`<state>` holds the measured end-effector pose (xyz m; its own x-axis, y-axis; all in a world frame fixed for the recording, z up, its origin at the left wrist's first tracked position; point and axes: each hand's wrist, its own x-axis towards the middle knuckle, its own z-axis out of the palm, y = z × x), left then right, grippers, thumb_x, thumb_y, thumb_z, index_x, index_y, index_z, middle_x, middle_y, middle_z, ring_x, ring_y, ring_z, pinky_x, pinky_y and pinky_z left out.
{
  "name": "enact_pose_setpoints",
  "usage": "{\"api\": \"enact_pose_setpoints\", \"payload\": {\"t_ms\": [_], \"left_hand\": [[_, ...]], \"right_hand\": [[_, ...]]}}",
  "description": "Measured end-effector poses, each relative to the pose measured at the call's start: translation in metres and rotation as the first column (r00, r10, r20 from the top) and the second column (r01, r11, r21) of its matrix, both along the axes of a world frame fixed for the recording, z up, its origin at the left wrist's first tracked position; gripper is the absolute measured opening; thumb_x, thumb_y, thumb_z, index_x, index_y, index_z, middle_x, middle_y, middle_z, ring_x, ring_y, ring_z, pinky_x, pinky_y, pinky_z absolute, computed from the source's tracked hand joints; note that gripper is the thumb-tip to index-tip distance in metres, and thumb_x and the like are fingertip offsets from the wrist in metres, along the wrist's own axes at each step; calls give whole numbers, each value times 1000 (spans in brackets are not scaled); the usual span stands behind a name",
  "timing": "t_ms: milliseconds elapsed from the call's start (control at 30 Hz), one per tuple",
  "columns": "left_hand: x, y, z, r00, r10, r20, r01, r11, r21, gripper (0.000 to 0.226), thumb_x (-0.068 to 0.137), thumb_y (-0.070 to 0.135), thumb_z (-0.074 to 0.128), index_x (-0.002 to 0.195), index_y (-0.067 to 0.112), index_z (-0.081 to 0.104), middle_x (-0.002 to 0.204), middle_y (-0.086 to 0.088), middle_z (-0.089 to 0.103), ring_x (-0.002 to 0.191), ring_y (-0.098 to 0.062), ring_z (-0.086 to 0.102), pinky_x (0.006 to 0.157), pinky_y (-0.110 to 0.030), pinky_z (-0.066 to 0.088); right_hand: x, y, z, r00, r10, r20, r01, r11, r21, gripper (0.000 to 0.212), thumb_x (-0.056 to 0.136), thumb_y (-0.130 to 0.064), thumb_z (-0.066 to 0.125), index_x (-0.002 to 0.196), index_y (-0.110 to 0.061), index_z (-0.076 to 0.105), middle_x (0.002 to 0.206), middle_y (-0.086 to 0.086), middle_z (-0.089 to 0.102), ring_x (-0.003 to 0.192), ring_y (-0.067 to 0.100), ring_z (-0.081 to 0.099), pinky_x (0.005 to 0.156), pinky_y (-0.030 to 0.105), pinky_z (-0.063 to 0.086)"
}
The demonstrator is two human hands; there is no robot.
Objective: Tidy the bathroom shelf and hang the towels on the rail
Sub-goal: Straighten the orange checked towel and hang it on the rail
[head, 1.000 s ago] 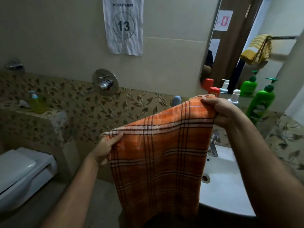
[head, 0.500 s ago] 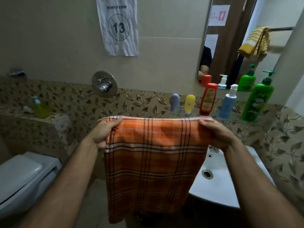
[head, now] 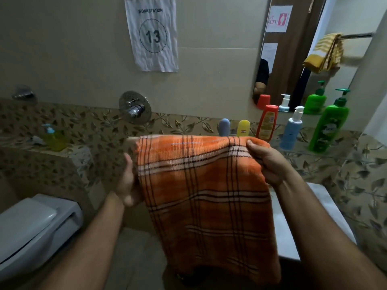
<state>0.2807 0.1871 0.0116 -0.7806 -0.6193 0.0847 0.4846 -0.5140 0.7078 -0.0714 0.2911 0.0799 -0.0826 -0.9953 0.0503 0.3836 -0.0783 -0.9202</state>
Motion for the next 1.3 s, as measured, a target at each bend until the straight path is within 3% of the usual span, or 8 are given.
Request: {"api": "enact_pose_setpoints", "payload": {"t_ms": [100, 200, 367, 533, 700, 900, 1100, 1300], "left_hand": [[-6, 12, -22, 975, 69, 210, -60, 997, -53, 61, 81, 50, 72, 126, 10, 65, 133, -17, 60, 122, -25, 58, 97, -36, 50], [-8, 12, -19, 885, 335, 324, -254, 929, -268, 28, 85, 11, 66, 113, 6, 71, 114, -17, 70, 102, -24, 69, 81, -34, 58], [-14, 11, 0, 833, 452, 318, -370, 883, -287, 74, 37, 32, 99, 99, 2, 72, 87, -14, 75, 75, -21, 73, 65, -32, 60], [-32, 13, 26, 796, 567, 212, -523, 821, -230, 33, 53, 18, 82, 82, 6, 73, 75, -10, 74, 66, -18, 72, 59, -33, 60], [-41, 13, 22, 687, 633, 357, -546, 774, -321, 11, 83, 1, 66, 94, 1, 65, 74, -11, 72, 62, -18, 71, 55, -30, 59], [-19, -3, 33, 587, 714, 382, -533, 696, -481, 8, 87, 5, 65, 95, 7, 66, 77, -4, 72, 66, -13, 69, 59, -27, 59], [7, -14, 28, 513, 584, 629, -131, 778, -615, 57, 82, 6, 73, 132, 14, 48, 120, -15, 65, 111, -31, 64, 96, -50, 51], [-3, -15, 22, 378, 729, 570, -443, 684, -580, 55, 76, 3, 77, 125, 3, 53, 117, -21, 64, 99, -34, 66, 90, -51, 54]], "right_hand": [[1, -2, -10, 998, -37, -54, 46, 982, 185, 18, 94, -18, 56, 96, -2, 64, 67, 8, 65, 57, 16, 57, 48, 23, 49], [-7, 1, -10, 993, -61, -102, 82, 972, 219, 22, 98, -14, 52, 103, 3, 64, 77, 14, 73, 64, 20, 70, 56, 28, 59], [-20, 5, 12, 992, 2, -126, 23, 979, 201, 19, 98, -10, 50, 106, 2, 62, 76, 13, 74, 62, 17, 72, 53, 26, 58], [-36, 16, 4, 998, 34, 49, -37, 998, 59, 31, 90, -20, 54, 112, -6, 72, 105, 13, 73, 90, 23, 73, 77, 35, 61], [-22, 10, -62, 938, -34, -345, 178, 902, 394, 35, 91, -12, 64, 124, -2, 61, 101, 15, 71, 87, 29, 67, 77, 42, 55], [-26, 6, -21, 961, -30, -274, 93, 971, 220, 42, 82, -21, 70, 119, -2, 65, 105, 17, 69, 94, 28, 66, 80, 41, 57], [-28, 2, -9, 922, -39, -384, 152, 952, 267, 24, 96, -12, 56, 117, -6, 66, 100, 15, 70, 85, 26, 70, 70, 42, 58], [-22, -5, 7, 843, -124, -523, 305, 912, 275, 21, 97, -17, 58, 111, -4, 63, 106, 17, 65, 96, 29, 65, 86, 45, 55]]}}
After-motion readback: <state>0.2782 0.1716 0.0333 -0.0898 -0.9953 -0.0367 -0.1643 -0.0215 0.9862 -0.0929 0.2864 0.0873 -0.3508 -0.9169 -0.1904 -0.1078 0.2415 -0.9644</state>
